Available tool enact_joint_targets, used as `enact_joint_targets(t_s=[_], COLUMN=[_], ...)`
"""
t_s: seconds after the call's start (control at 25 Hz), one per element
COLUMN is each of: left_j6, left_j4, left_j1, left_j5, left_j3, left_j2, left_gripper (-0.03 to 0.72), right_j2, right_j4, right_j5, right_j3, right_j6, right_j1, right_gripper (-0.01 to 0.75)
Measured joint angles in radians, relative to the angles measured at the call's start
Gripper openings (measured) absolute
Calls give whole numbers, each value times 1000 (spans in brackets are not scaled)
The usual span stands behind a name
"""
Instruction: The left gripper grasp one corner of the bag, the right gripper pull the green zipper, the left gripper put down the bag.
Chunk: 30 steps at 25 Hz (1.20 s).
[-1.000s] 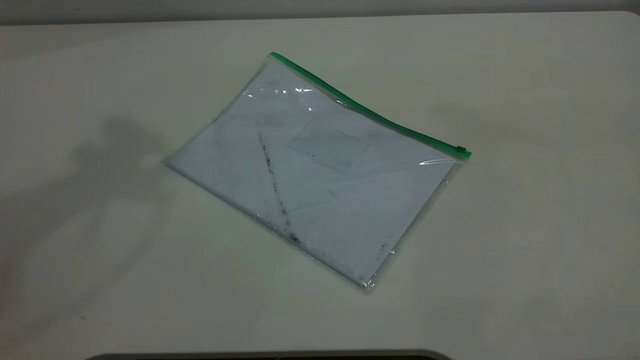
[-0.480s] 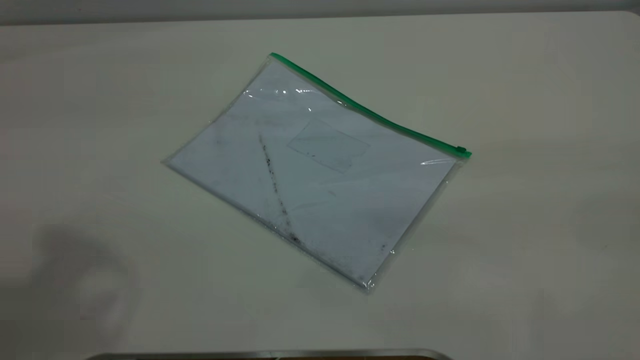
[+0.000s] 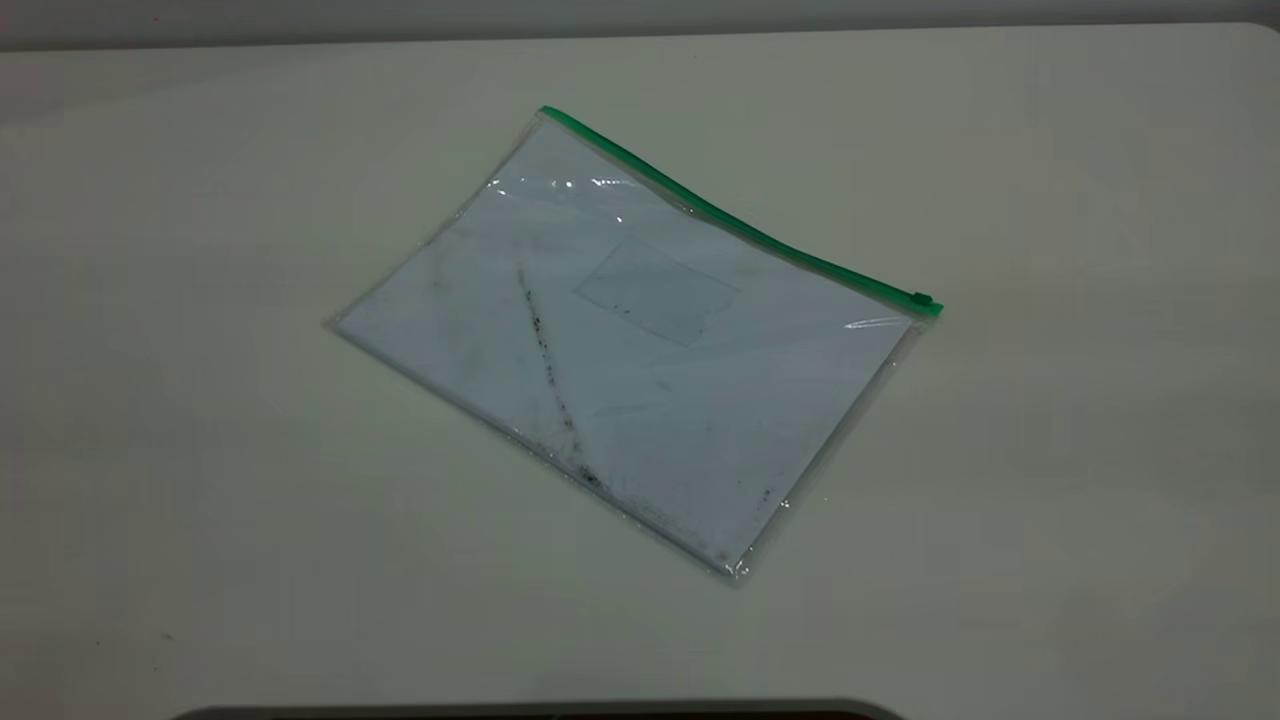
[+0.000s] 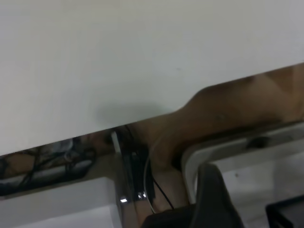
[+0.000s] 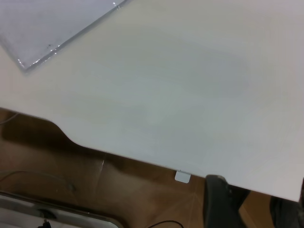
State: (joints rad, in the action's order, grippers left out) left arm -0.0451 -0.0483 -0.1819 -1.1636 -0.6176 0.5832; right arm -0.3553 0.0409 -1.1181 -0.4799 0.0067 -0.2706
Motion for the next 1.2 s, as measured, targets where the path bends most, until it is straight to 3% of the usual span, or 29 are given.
enact_joint_targets(t_s=[0.2, 0.52, 0.88, 1.2], left_j6=[4, 6, 6, 6], left_j4=[6, 6, 6, 7], left_j1=[0, 0, 0, 145], left_j5=[19, 34, 32, 28], left_j3=[120, 131, 131, 131], left_j2=[-206, -456, -575, -602], left_gripper=[518, 518, 518, 518], right_j2=[0, 13, 291, 372], right_j4=[0, 0, -3, -15], right_j5=[1, 2, 1, -10], right_j3=[0, 0, 0, 0], right_j6=[0, 0, 0, 0], right_j1=[0, 7, 251, 251], right_gripper=[429, 429, 429, 429])
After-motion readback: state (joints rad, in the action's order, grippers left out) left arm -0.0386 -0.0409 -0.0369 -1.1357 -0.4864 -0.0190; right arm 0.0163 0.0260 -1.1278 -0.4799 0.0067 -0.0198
